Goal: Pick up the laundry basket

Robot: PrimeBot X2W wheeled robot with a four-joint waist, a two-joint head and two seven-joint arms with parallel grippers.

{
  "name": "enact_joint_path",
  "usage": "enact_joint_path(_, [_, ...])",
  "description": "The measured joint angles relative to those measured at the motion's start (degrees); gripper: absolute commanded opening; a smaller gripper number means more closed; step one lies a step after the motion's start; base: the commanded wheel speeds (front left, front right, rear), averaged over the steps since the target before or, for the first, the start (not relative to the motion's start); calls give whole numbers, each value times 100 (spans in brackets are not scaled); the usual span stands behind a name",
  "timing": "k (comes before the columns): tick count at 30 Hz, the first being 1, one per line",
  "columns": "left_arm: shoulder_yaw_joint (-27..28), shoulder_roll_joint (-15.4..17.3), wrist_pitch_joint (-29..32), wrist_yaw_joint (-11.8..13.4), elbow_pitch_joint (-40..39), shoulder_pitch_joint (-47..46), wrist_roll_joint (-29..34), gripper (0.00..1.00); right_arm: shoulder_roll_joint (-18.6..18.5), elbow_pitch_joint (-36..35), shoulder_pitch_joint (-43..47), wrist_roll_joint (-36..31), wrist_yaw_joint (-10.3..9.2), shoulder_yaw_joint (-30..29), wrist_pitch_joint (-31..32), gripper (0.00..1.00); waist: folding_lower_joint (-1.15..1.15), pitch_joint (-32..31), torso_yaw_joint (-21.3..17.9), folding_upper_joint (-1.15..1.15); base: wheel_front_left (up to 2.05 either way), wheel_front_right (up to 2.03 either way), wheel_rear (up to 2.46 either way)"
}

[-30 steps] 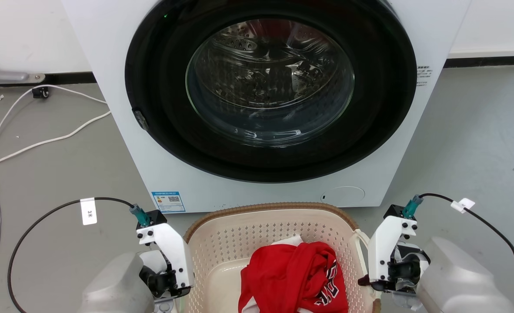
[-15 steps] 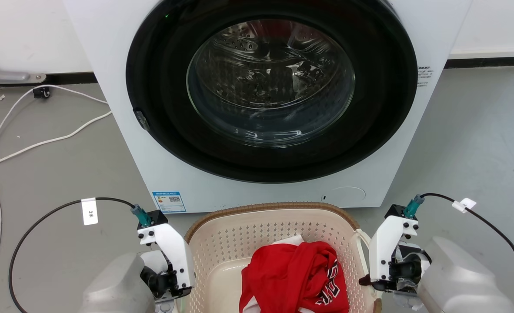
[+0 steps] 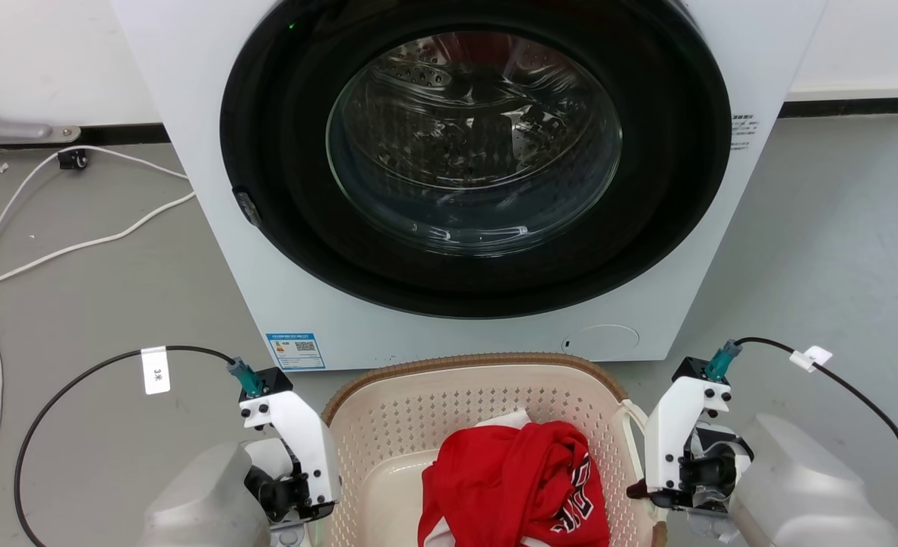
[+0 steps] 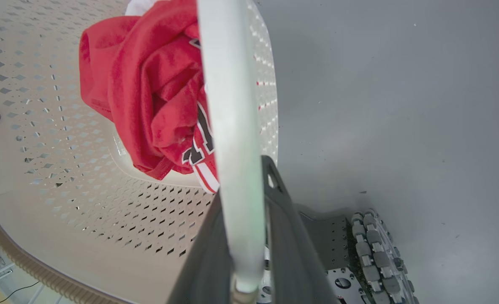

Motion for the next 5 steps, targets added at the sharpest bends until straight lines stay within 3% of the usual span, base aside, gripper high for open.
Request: enact_joint_path(5, [-36,2,-24,-5,4,0,-10,0,4,0,5,-24,0,-31,20,0,0,-5,-8,0,0,0,0])
